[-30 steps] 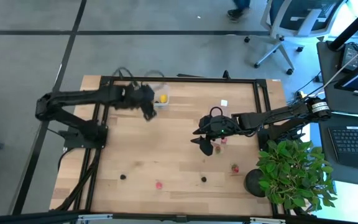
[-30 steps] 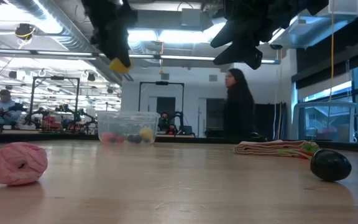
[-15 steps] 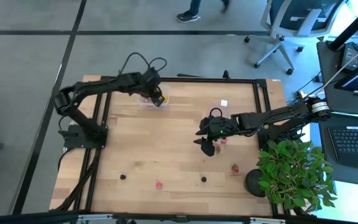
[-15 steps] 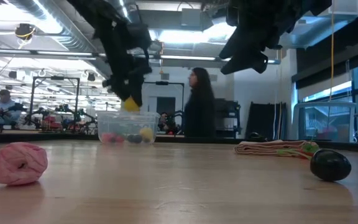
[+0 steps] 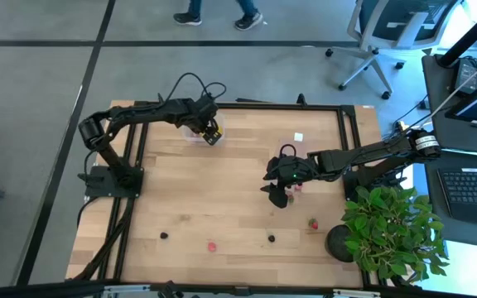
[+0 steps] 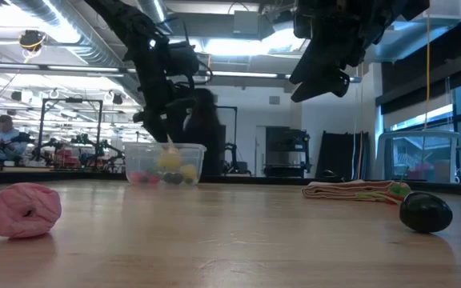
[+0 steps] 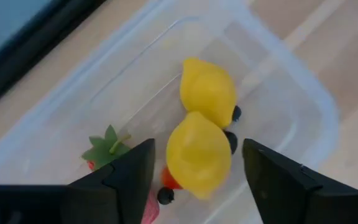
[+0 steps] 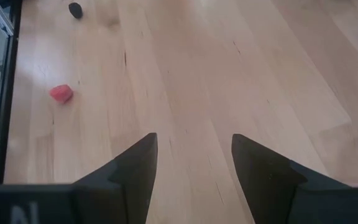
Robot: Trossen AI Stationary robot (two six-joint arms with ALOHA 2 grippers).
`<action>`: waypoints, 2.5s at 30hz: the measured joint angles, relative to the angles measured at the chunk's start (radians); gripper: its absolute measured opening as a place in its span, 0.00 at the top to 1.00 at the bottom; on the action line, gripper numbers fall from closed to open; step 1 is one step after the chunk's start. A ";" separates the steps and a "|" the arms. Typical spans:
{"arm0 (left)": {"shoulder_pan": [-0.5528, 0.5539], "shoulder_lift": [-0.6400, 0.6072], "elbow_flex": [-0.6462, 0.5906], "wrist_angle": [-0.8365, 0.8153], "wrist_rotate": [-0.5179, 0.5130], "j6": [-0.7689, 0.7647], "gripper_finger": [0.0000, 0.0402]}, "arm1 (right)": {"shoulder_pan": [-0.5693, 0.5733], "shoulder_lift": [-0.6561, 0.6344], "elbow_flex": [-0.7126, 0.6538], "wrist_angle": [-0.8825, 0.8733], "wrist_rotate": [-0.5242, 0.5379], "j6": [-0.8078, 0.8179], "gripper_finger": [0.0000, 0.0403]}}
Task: Pick and placing Produce into tupperware
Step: Put the lemon into the transparent bin, then put the blackberry into the transparent bin
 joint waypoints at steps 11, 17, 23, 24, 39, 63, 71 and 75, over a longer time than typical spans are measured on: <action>-0.010 -0.225 0.001 -0.006 0.022 0.224 0.43 | 0.000 0.000 0.000 0.000 0.000 0.001 0.48; -0.150 -0.479 0.002 -0.099 0.188 0.370 0.42 | 0.000 0.000 0.000 0.005 0.000 0.003 0.48; -0.391 -0.674 0.002 -0.333 0.303 0.427 0.43 | 0.000 0.000 0.000 0.040 0.000 0.004 0.48; -0.438 -0.693 0.002 -0.371 0.302 0.421 0.43 | 0.000 0.000 0.000 0.046 0.000 0.004 0.48; -1.022 -0.603 -0.080 -0.521 0.097 -0.509 0.43 | 0.000 -0.001 0.000 0.150 0.001 0.004 0.48; -1.479 -0.216 -0.314 -0.135 -0.071 -0.961 0.43 | 0.003 -0.001 0.000 0.148 0.001 0.002 0.48; -1.506 -0.163 -0.314 -0.093 -0.082 -0.988 0.43 | 0.003 -0.001 0.000 0.148 0.001 0.003 0.48; -1.506 -0.131 -0.314 -0.067 -0.075 -0.985 0.43 | 0.003 -0.001 0.000 0.147 0.001 0.002 0.48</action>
